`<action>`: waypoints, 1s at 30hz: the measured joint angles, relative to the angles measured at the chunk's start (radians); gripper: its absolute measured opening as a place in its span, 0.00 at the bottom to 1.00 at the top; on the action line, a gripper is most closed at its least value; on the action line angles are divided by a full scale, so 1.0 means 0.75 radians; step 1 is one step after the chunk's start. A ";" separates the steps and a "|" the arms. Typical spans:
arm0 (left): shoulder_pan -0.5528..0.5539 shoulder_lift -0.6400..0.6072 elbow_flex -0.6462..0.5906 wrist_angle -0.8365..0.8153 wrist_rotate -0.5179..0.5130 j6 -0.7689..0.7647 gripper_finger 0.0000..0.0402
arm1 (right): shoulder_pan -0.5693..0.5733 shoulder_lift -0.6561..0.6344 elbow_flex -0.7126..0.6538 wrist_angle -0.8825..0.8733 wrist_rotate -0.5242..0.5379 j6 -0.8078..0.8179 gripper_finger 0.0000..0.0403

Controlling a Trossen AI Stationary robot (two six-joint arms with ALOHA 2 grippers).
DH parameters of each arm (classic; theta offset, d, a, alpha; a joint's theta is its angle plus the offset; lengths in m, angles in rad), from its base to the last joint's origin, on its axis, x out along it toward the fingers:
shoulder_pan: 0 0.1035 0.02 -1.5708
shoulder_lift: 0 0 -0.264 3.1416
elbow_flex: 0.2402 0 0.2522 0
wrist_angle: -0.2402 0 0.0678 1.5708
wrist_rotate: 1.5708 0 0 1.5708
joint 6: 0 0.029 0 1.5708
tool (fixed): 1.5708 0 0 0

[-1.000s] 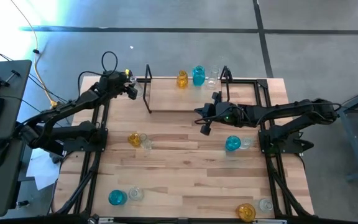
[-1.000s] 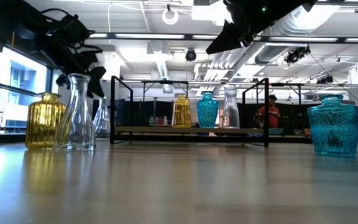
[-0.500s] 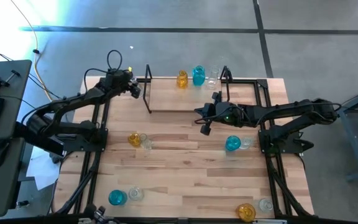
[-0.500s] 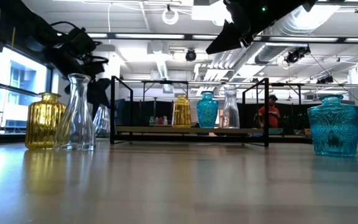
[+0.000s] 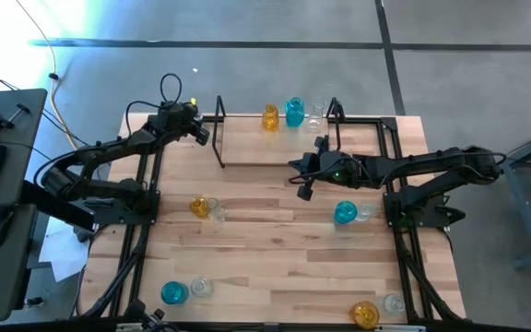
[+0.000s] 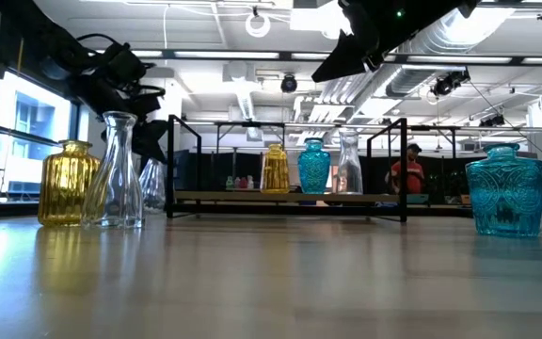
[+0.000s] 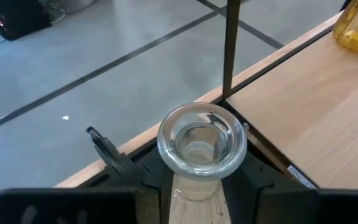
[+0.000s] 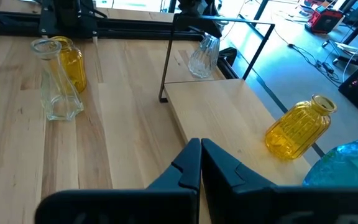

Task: Sort vases onto shelf
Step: Put the transparent vase on the shelf

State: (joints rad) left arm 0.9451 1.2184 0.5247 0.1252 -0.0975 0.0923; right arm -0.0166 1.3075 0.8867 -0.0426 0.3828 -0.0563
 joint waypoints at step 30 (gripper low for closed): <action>-0.126 -0.293 0.744 -0.627 0.130 -0.011 0.22 | 0.000 -0.001 0.001 0.015 -0.001 -0.001 0.00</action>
State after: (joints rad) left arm 0.8504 0.9990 1.0828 -0.3450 0.0002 0.0842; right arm -0.0166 1.3071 0.8871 -0.0315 0.3824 -0.0569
